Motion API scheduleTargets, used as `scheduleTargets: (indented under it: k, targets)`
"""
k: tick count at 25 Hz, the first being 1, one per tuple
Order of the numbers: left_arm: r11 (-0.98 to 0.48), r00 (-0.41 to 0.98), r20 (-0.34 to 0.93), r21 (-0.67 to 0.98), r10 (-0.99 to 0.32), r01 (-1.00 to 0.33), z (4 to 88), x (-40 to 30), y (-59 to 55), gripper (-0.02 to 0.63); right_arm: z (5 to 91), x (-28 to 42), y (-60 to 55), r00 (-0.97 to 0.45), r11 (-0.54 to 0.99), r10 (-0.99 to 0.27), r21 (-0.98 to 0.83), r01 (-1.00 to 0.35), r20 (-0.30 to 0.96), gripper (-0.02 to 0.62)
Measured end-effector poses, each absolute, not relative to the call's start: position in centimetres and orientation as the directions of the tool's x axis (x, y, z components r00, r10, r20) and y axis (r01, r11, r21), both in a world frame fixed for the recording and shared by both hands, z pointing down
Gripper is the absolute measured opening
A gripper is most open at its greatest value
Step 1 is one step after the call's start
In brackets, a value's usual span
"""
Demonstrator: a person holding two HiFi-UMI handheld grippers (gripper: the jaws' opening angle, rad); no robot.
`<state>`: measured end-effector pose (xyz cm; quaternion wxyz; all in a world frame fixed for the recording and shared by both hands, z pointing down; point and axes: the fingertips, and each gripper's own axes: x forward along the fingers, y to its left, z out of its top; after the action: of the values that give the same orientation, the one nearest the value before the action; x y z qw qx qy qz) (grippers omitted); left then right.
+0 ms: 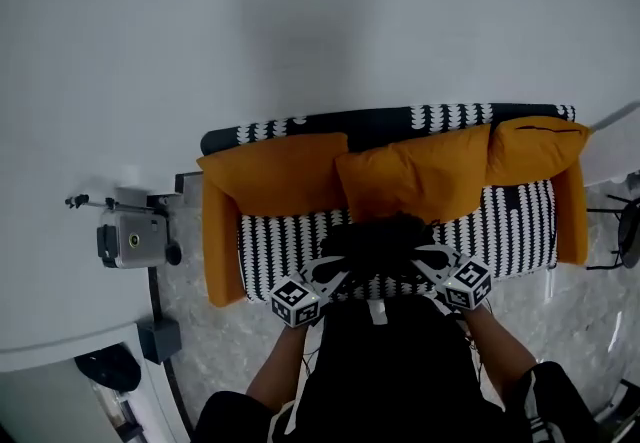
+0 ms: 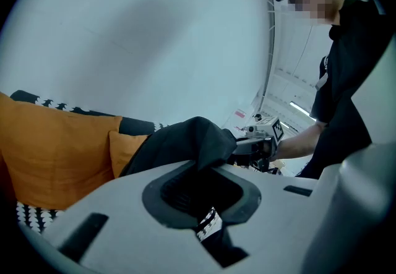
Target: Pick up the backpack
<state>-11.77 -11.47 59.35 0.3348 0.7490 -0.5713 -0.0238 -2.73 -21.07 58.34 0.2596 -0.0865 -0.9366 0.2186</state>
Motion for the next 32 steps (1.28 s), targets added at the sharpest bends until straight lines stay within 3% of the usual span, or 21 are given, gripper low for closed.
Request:
scheduleTargets:
  k: [32]
  targets:
    - [-0.199,0.278,0.15,0.4,-0.949,-0.894,43.1,-15.2,-14.3,0.037,41.9,-6.0,-23.8,-0.923,0.933,0.283,-0.298,0.202,0.26,0.031]
